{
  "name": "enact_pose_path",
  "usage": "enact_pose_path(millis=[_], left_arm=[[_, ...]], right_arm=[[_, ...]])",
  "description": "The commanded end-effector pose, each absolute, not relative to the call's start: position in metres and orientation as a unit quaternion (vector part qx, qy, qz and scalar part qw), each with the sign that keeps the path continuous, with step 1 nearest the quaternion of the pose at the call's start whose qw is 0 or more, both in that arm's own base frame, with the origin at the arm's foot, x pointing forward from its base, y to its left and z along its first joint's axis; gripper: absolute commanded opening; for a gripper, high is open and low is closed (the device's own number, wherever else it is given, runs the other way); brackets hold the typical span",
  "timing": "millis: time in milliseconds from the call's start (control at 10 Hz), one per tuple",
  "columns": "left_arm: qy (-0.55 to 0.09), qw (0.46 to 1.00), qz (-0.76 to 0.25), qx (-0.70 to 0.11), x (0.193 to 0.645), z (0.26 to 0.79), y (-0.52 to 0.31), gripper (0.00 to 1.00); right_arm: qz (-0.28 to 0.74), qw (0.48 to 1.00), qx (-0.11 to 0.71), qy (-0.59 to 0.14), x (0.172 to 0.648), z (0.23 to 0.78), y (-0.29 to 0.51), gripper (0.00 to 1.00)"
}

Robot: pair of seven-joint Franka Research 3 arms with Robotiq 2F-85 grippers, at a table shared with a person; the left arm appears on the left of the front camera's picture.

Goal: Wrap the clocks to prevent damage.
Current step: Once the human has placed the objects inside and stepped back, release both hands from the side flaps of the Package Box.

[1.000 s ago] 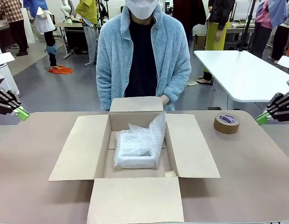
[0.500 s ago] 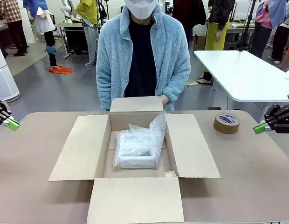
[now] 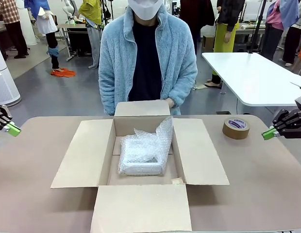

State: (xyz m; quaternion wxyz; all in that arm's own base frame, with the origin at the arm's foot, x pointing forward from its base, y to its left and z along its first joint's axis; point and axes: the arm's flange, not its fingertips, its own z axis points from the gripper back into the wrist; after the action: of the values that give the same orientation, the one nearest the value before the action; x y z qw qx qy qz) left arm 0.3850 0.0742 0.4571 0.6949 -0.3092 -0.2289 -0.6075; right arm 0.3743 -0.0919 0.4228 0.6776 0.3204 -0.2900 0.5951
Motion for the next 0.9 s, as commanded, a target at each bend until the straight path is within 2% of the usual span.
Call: enact_pose_path(millis=[0,800], left_arm=[[-0.229,0.695,-0.608,-0.308,0.3857,0.4573,0.0751,0.0],[-0.229,0.695,-0.608,-0.308,0.3857,0.4573,0.0751,0.0]], right_arm=[[0.593,0.676,0.323,-0.295,0.373,0.4208,-0.0932,0.01],[0.593,0.676,0.323,-0.295,0.373,0.4208,-0.0932,0.01]])
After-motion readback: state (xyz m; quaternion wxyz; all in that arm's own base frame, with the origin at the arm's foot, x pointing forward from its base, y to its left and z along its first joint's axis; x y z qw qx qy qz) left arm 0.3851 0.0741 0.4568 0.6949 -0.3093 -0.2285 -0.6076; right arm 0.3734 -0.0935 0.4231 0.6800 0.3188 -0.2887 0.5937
